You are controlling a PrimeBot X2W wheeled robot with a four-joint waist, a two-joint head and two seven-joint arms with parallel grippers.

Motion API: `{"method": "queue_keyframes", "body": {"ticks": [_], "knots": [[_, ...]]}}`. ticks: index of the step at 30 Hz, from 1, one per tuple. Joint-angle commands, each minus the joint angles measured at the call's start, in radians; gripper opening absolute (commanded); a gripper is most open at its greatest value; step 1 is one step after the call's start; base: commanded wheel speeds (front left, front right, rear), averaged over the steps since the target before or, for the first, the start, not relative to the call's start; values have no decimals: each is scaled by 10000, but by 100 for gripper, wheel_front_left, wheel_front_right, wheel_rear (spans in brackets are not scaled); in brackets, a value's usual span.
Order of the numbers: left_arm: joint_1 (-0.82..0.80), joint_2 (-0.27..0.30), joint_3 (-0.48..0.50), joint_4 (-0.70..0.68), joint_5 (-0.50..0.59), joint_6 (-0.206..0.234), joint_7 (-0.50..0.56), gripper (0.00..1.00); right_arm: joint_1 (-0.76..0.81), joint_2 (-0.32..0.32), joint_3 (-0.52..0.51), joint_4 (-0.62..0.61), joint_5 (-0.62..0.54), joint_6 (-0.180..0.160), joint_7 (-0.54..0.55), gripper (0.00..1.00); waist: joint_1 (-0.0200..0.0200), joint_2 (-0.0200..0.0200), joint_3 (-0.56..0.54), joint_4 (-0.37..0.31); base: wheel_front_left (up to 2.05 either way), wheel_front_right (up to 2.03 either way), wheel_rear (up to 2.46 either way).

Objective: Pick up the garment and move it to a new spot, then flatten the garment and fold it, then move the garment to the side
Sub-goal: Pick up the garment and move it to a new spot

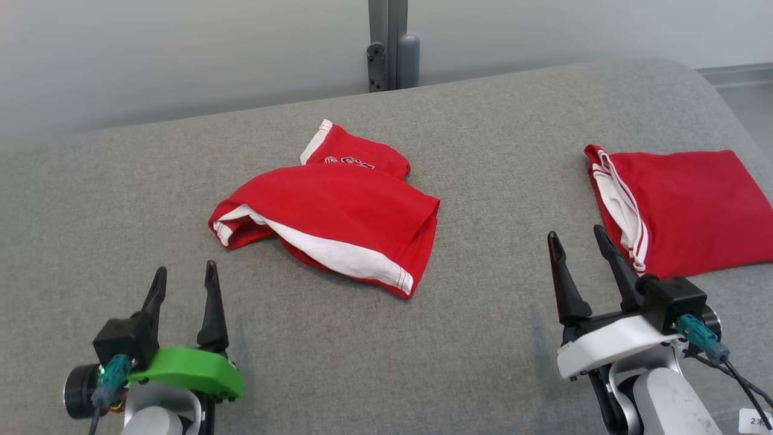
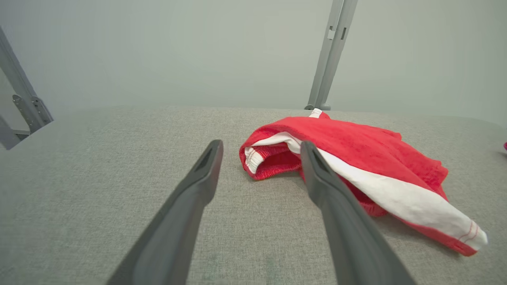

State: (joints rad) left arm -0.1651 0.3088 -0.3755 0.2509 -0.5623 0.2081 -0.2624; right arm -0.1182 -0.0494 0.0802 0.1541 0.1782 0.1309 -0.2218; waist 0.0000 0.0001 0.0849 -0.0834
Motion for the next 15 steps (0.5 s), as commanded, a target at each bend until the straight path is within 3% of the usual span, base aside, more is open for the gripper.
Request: {"method": "queue_keyframes", "body": {"ticks": [1,8,15], "knots": [[423,-113,231,-346,127,121,-24,100,164,-23,34,-60,-54,-2,-74,100,0,-1,-70,78,0,0,0],[1679,-488,764,-1635,774,271,-28,100,490,-24,146,-144,-116,-2,-204,100,0,-1,-111,262,0,0,0],[2059,-703,1079,-1688,1290,132,-28,100,729,-24,319,-50,91,-3,-269,100,0,-1,-191,365,0,0,0]]}}
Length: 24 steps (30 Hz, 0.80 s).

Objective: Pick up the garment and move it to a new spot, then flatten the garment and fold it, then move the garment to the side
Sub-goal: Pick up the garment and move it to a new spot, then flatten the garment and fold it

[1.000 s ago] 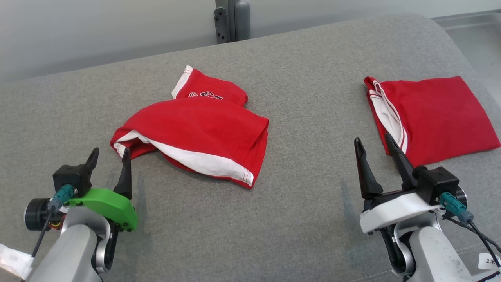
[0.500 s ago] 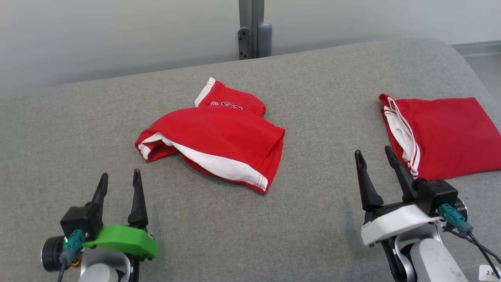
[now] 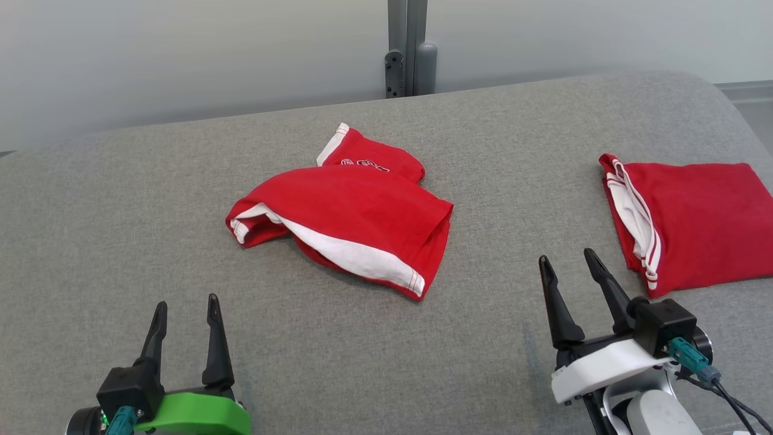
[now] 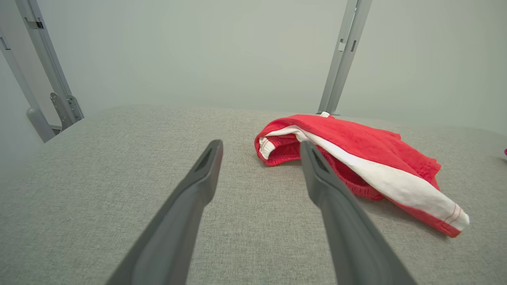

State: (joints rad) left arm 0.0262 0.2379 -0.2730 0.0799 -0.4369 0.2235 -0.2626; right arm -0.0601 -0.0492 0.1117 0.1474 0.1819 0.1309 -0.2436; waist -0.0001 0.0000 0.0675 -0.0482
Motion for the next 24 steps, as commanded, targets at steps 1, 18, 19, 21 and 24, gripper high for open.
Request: {"method": "queue_keyframes", "body": {"ticks": [1,18,19,21,24], "knots": [[169,-70,113,49,93,-47,-26,100,157,-26,20,54,47,-2,-66,100,1,0,-39,26,0,0,0],[209,-575,727,345,580,-568,-27,100,-47,-26,28,255,47,-3,-121,100,1,0,-29,182,0,0,0],[201,-591,741,359,611,-590,-27,100,-52,-26,17,254,46,-2,-127,100,1,0,-23,204,0,0,0],[159,-637,761,378,644,-642,-28,100,-56,-26,5,235,41,-2,-123,100,1,0,5,275,0,0,0],[29,-695,755,365,725,-687,-28,100,-148,-23,160,286,174,-2,-90,100,1,0,112,465,0,0,0]]}}
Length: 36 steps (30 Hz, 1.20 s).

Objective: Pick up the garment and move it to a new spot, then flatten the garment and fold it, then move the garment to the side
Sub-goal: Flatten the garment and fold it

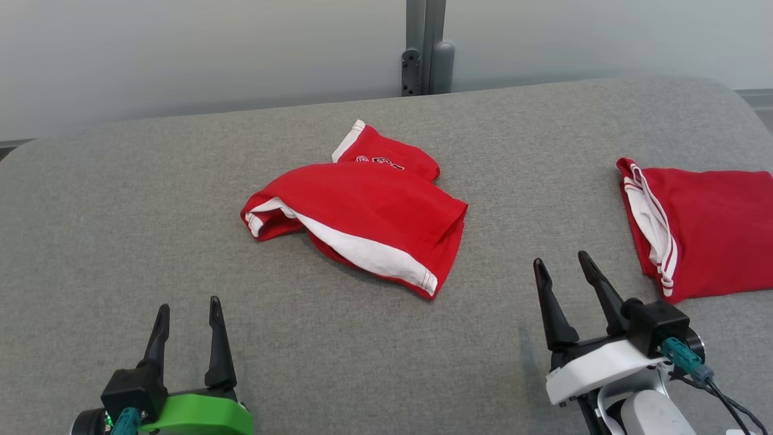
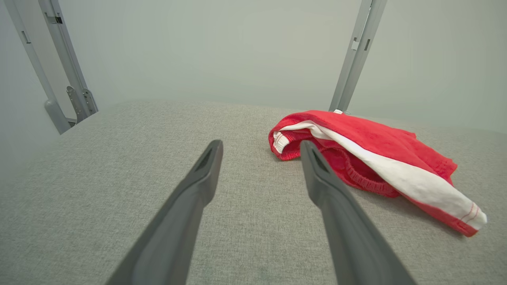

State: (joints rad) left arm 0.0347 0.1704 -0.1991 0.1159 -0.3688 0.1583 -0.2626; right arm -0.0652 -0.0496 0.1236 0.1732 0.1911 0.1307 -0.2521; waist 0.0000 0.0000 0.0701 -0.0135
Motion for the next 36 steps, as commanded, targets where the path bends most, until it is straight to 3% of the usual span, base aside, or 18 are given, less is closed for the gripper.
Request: {"method": "queue_keyframes", "body": {"ticks": [1,10,18,19,20,21,24,25,26,30,36], "knots": [[-96,-42,17,8,67,-57,-28,100,-147,-19,147,86,155,0,32,100,0,0,122,187,0,0,0],[-479,-278,-64,198,280,-238,-28,100,-1064,-28,1609,1907,813,0,337,100,0,0,766,1414,0,0,0],[-508,-453,95,317,371,-401,-17,100,-2091,-27,1906,4022,1539,0,94,100,0,0,1011,2191,0,0,0],[-498,-466,123,332,375,-424,-17,100,-2216,-28,1976,4209,1695,0,77,91,0,0,1013,2217,0,0,0],[-488,-486,146,347,399,-439,-17,100,-2340,-28,2053,4378,1868,-1,39,75,0,0,1013,2236,0,0,0],[-481,-496,169,360,430,-446,-17,100,-2452,-28,2126,4520,2002,0,15,50,0,0,1012,2242,0,0,0],[-459,-505,226,395,492,-499,-17,100,-2828,-28,2409,4828,2203,0,-74,25,0,0,998,2157,0,0,0],[-453,-507,235,407,526,-513,-17,100,-2932,-28,2487,4841,2270,0,-106,25,0,0,987,2100,0,0,0],[-442,-507,238,416,548,-534,-17,100,-3009,-28,2543,4791,2358,-1,-123,0,0,0,973,2031,0,0,0],[-342,-499,271,485,617,-594,-17,100,-3132,-28,2567,3987,2409,0,-131,0,0,0,858,1644,0,0,0],[-214,-553,175,645,680,-712,-16,100,-2563,-30,2977,1850,2163,0,-130,0,0,0,507,903,0,0,0]]}}
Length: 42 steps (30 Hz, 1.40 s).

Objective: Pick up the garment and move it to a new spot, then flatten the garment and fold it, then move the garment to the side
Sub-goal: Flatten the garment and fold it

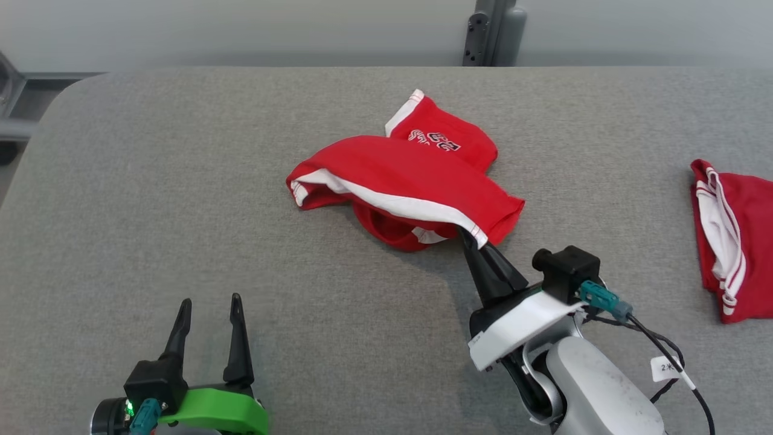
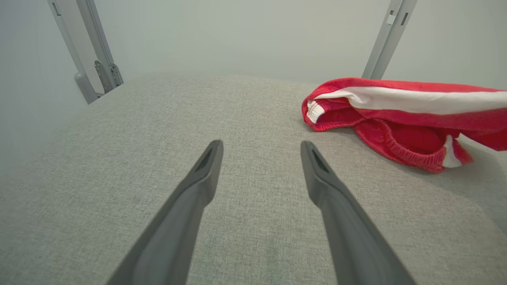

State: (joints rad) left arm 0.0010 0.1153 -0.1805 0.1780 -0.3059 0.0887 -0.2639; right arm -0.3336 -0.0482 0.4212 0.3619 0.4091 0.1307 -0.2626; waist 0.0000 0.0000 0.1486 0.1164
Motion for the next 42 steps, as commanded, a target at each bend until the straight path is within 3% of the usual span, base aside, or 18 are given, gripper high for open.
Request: {"method": "queue_keyframes", "body": {"ticks": [1,7,14,21,31,32,33,35,36,42], "knots": [[142,-22,-22,56,56,-38,-4,100,230,-43,125,-428,-4,0,-25,0,0,0,-371,-534,0,0,0],[263,-101,-62,166,46,-68,-4,100,883,-474,162,-2095,-83,0,19,0,0,0,-767,-1053,0,0,0],[322,-125,-10,121,50,-80,-4,100,1970,-1014,-1091,-2891,-308,0,691,0,0,0,-819,-1393,0,0,0],[83,-112,-40,137,113,-174,-2,100,2432,-1465,-2239,-1920,-845,0,859,0,0,0,-523,-1374,0,0,0],[-87,-142,-518,554,-3,-627,129,100,2049,-1271,-2667,-266,-1258,-1,418,0,0,0,-241,-1292,0,0,0],[-97,-145,-589,605,-24,-700,130,100,1997,-1265,-2701,-127,-1302,-1,359,8,0,0,-227,-1299,0,0,0],[-104,-155,-635,646,-71,-765,141,100,1952,-1261,-2740,7,-1337,-1,316,24,0,0,-217,-1310,0,0,0],[-112,-175,-741,734,-151,-912,198,100,1899,-1253,-2793,240,-1378,-1,247,81,0,0,-211,-1340,0,0,0],[-119,-165,-813,766,-168,-1010,219,100,1889,-1264,-2810,325,-1396,-1,208,100,0,0,-211,-1359,0,0,0],[-21,-100,-1253,1006,-402,-1571,385,100,2096,-1432,-3209,563,-1476,-1,82,100,0,0,-235,-1535,0,0,0]]}}
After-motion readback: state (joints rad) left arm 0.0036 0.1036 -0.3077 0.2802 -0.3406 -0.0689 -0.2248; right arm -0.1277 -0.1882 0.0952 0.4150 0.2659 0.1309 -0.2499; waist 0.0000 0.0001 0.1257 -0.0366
